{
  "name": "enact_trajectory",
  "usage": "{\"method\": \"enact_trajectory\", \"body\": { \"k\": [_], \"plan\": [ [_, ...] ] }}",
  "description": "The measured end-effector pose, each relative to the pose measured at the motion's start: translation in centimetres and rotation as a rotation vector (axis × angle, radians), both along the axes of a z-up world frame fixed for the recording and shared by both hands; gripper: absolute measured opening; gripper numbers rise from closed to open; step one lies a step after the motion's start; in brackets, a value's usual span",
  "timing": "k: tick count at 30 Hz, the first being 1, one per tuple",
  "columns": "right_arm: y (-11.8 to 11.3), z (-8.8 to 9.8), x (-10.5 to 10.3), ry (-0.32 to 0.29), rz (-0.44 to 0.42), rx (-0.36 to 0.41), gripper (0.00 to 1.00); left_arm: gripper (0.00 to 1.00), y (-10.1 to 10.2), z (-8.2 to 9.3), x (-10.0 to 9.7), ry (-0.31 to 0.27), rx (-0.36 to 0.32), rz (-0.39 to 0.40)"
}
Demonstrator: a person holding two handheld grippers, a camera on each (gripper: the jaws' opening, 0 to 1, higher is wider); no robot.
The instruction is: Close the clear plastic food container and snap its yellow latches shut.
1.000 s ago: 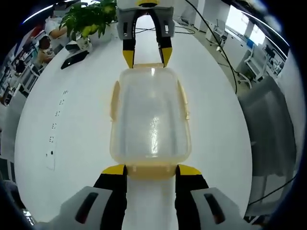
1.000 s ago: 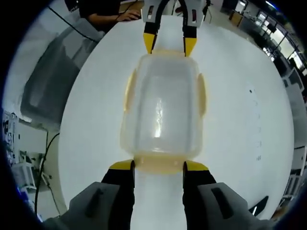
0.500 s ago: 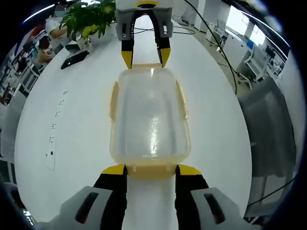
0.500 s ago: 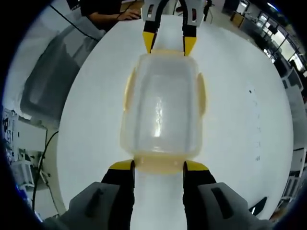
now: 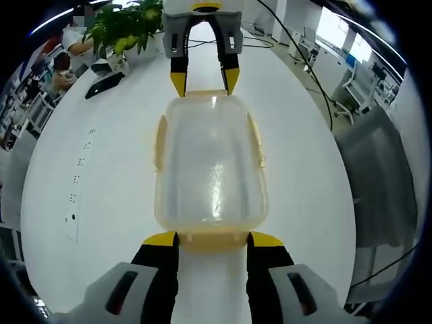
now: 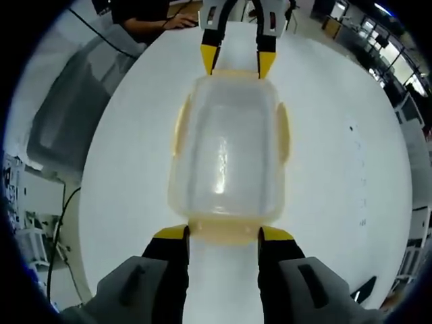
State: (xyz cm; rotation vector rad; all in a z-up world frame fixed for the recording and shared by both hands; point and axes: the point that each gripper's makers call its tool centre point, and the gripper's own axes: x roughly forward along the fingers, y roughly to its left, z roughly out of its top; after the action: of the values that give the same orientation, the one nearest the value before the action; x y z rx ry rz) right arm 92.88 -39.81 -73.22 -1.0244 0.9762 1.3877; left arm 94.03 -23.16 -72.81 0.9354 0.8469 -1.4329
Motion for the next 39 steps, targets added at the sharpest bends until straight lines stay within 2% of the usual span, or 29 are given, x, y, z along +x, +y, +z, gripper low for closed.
{"method": "enact_trajectory", "body": {
  "k": [4, 7, 10, 11, 20, 27, 31, 39],
  "plan": [
    [0.1, -0.2, 0.1, -0.004, 0.006, 0.009, 0.37, 0.34, 0.2, -0.2, -0.1, -0.009, 0.004, -0.012],
    [-0.4, -0.5, 0.3, -0.031, 0.032, -0.021, 0.37, 0.32, 0.9, -0.6, 0.1, -0.037, 0.014, -0.04],
    [-0.6, -0.7, 0.1, -0.025, 0.019, -0.03, 0.48, 0.36, 1.2, -0.7, 0.0, -0.023, 0.017, -0.037],
    [-0.7, -0.7, 0.1, -0.022, 0.011, -0.03, 0.48, 0.36, 1.2, -0.6, 0.0, -0.023, 0.018, -0.036],
    [-1.0, 0.5, -0.2, -0.047, -0.009, -0.038, 0.44, 0.36, 1.8, 0.6, 0.0, -0.038, 0.012, -0.014],
    [-0.7, 2.3, -1.2, -0.089, -0.023, -0.032, 0.42, 0.36, 2.2, 2.2, -1.3, -0.067, 0.011, 0.006],
    [-0.3, 3.2, -1.5, -0.123, -0.067, -0.006, 0.37, 0.35, 2.5, 3.1, -2.0, -0.085, 0.002, 0.048],
    [0.2, 3.8, -3.0, -0.146, -0.109, 0.022, 0.35, 0.35, 2.5, 3.9, -3.4, -0.106, -0.006, 0.126]
  ]
}}
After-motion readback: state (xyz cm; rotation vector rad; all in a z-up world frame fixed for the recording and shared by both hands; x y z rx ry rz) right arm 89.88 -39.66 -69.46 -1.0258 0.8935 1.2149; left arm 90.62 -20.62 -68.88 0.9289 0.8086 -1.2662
